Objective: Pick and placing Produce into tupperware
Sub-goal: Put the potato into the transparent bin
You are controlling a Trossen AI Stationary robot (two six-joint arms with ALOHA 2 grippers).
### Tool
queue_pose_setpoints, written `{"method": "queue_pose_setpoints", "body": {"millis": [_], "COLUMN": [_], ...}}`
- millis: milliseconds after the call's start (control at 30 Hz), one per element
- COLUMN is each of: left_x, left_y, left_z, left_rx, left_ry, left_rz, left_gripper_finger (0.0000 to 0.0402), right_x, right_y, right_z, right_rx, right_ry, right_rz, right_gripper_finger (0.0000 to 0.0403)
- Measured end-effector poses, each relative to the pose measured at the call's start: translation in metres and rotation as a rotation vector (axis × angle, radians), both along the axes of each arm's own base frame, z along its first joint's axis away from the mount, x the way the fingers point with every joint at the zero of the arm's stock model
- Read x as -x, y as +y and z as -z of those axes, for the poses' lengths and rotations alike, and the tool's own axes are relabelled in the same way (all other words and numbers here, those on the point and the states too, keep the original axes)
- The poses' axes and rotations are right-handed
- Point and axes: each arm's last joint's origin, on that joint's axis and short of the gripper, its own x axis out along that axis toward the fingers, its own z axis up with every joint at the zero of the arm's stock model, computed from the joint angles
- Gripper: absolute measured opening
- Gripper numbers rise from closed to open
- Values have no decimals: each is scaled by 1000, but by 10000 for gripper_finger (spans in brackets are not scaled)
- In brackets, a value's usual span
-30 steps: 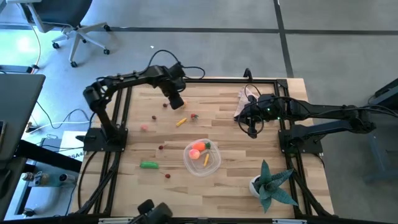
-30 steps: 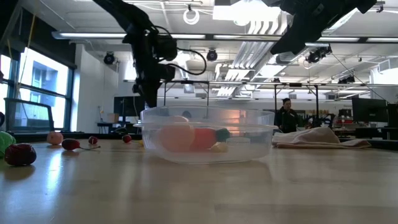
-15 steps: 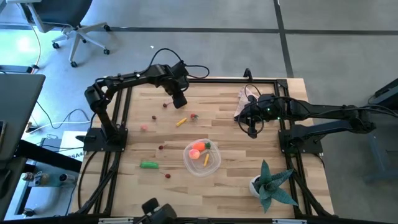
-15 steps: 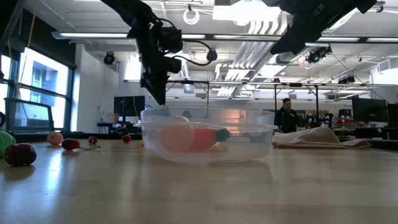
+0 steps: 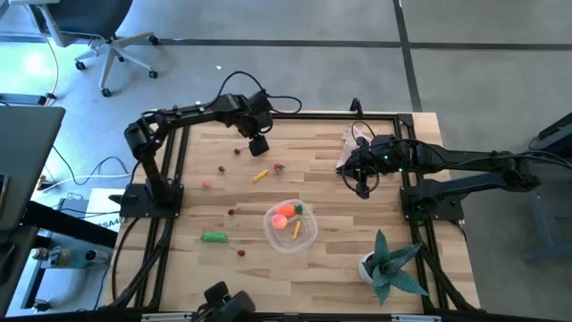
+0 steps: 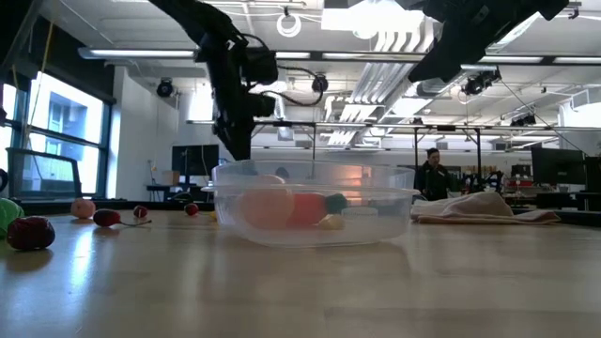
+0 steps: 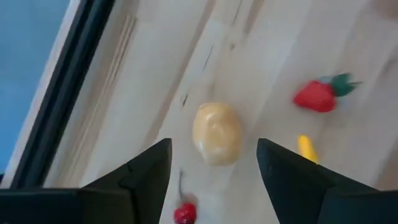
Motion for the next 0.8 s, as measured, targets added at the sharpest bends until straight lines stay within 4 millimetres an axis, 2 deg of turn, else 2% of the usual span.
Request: {"method": "queue_pose_setpoints", "body": {"millis": [267, 433, 800], "left_x": [-1, -3, -5], "left_y": [10, 12, 12], "left_z": [32, 43, 45], "left_rx": [50, 98, 142], "left_ry": [111, 110, 78], "left_rz": [-77, -72, -59], "left_gripper_finger": [229, 230, 230], "right_x": [0, 0, 0], "right_y": [0, 0, 0], "right_z": [0, 0, 0], "right_rx": [0, 0, 0], "right_ry": [0, 0, 0], "right_rz": [0, 0, 0], "right_gripper_finger": [32, 32, 32]}}
